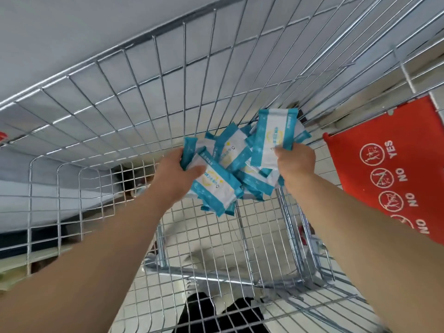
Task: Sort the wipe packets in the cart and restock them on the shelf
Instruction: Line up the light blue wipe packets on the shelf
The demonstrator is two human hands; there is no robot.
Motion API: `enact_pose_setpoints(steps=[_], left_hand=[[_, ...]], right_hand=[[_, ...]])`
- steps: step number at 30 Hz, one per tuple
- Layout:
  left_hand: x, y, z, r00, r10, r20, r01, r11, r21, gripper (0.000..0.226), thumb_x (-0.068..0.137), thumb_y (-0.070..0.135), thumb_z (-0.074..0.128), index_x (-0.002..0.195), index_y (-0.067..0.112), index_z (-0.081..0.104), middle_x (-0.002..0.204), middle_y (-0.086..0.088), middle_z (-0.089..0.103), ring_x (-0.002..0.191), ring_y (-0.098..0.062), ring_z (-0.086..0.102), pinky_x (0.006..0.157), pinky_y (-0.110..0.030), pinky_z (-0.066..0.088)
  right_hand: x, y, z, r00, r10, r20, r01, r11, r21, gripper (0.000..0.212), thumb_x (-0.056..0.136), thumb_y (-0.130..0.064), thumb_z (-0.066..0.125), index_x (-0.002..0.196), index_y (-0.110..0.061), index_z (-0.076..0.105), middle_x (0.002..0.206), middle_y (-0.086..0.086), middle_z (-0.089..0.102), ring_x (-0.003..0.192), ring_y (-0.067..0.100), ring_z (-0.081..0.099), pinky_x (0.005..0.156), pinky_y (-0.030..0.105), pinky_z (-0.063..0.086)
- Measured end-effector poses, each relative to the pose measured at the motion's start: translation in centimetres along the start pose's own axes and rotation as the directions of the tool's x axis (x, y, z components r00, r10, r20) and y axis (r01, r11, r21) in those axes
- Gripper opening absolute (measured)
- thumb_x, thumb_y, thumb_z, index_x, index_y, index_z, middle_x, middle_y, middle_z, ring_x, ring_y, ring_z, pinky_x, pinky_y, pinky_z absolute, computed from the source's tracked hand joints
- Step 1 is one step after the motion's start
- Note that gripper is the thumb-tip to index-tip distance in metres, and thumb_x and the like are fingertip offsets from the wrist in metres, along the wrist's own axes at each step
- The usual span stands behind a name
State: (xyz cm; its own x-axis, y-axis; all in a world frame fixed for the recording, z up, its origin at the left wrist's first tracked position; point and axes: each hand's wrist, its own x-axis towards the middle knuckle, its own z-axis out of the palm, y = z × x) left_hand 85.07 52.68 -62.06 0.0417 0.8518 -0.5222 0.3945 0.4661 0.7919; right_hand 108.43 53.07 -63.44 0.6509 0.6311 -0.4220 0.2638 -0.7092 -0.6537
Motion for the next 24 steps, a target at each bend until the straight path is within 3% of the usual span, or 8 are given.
enact_pose_setpoints(steps=[3,7,9,11,15,18,22,24], left_hand=[[-0.8,0.3,0.5,0.999,0.010,-0.047,-0.011,1.000,-0.025,0.023,0.085,0.013,0.069,0.100,0.026,0.058,0.086,0.014,0.064,0.079,-0.003,0.064,0.065,-0.021,0.052],[-2.9,1.5,0.2,0.994,-0.014,-0.113,0.010,0.999,-0.035,0.018,0.087,0.019,0.067,0.103,0.022,0.058,0.090,0.008,0.066,0.080,-0.006,0.065,0.063,-0.021,0.052],[-4.6,2.9,-0.2,0.988,-0.019,-0.154,0.011,0.999,-0.052,0.018,0.088,0.022,0.067,0.103,0.021,0.057,0.091,0.006,0.067,0.081,-0.008,0.066,0.064,-0.023,0.054],[-6.9,4.8,-1.1,0.976,0.002,-0.220,-0.014,0.998,-0.054,0.017,0.087,0.024,0.067,0.102,0.019,0.058,0.087,0.006,0.066,0.073,-0.003,0.062,0.054,-0.013,0.049],[-13.3,9.9,-4.1,0.938,0.036,-0.346,-0.060,0.996,-0.059,0.022,0.086,0.028,0.069,0.101,0.013,0.059,0.078,0.007,0.063,0.061,0.001,0.055,0.040,-0.006,0.038],[-19.4,14.4,-7.4,0.891,0.067,-0.448,-0.116,0.990,-0.081,0.022,0.085,0.027,0.070,0.099,0.013,0.060,0.078,0.009,0.064,0.067,-0.003,0.061,0.044,-0.005,0.040],[-28.4,19.0,-12.5,0.817,0.095,-0.569,-0.191,0.975,-0.112,0.025,0.082,0.031,0.072,0.097,0.014,0.062,0.089,-0.008,0.070,0.082,-0.024,0.068,0.071,-0.035,0.058],[-33.1,20.7,-15.0,0.768,0.109,-0.631,-0.241,0.962,-0.127,0.020,0.083,0.028,0.073,0.096,0.017,0.063,0.090,-0.007,0.071,0.082,-0.024,0.070,0.075,-0.040,0.059]], right_hand=[[-0.9,0.1,-0.5,0.993,-0.102,-0.065,0.092,0.987,-0.133,0.026,0.091,-0.023,0.060,0.108,-0.004,0.069,0.107,0.011,0.069,0.096,0.028,0.066,0.078,0.033,0.054],[-3.0,-0.8,-2.6,0.973,-0.227,-0.037,0.221,0.968,-0.120,0.017,0.089,-0.014,0.060,0.090,-0.001,0.070,0.082,0.009,0.064,0.071,0.018,0.057,0.046,0.007,0.036],[-4.7,-2.0,-4.3,0.940,-0.340,0.029,0.341,0.935,-0.101,0.015,0.085,-0.010,0.061,0.074,-0.001,0.067,0.070,0.010,0.061,0.059,0.017,0.051,0.037,0.011,0.030],[-6.7,-3.7,-6.6,0.882,-0.454,0.127,0.466,0.880,-0.088,0.020,0.083,-0.009,0.062,0.066,0.002,0.063,0.060,0.012,0.057,0.047,0.011,0.043,0.038,0.017,0.027],[-11.9,-8.8,-12.1,0.702,-0.658,0.273,0.704,0.700,-0.121,0.023,0.079,-0.013,0.064,0.062,0.002,0.059,0.056,0.014,0.048,0.048,0.015,0.037,0.046,0.031,0.028],[-16.5,-13.8,-16.0,0.543,-0.768,0.338,0.830,0.552,-0.078,0.018,0.078,-0.014,0.066,0.062,-0.007,0.060,0.062,0.003,0.049,0.051,0.014,0.043,0.048,0.021,0.031],[-23.6,-20.4,-20.4,0.302,-0.889,0.344,0.945,0.327,0.015,0.011,0.077,-0.009,0.067,0.067,-0.005,0.065,0.068,0.002,0.052,0.059,0.015,0.046,0.053,0.019,0.028],[-27.7,-23.5,-22.0,0.191,-0.923,0.335,0.973,0.223,0.060,0.006,0.076,-0.008,0.067,0.072,-0.003,0.068,0.075,0.005,0.059,0.064,0.016,0.050,0.056,0.017,0.029]])
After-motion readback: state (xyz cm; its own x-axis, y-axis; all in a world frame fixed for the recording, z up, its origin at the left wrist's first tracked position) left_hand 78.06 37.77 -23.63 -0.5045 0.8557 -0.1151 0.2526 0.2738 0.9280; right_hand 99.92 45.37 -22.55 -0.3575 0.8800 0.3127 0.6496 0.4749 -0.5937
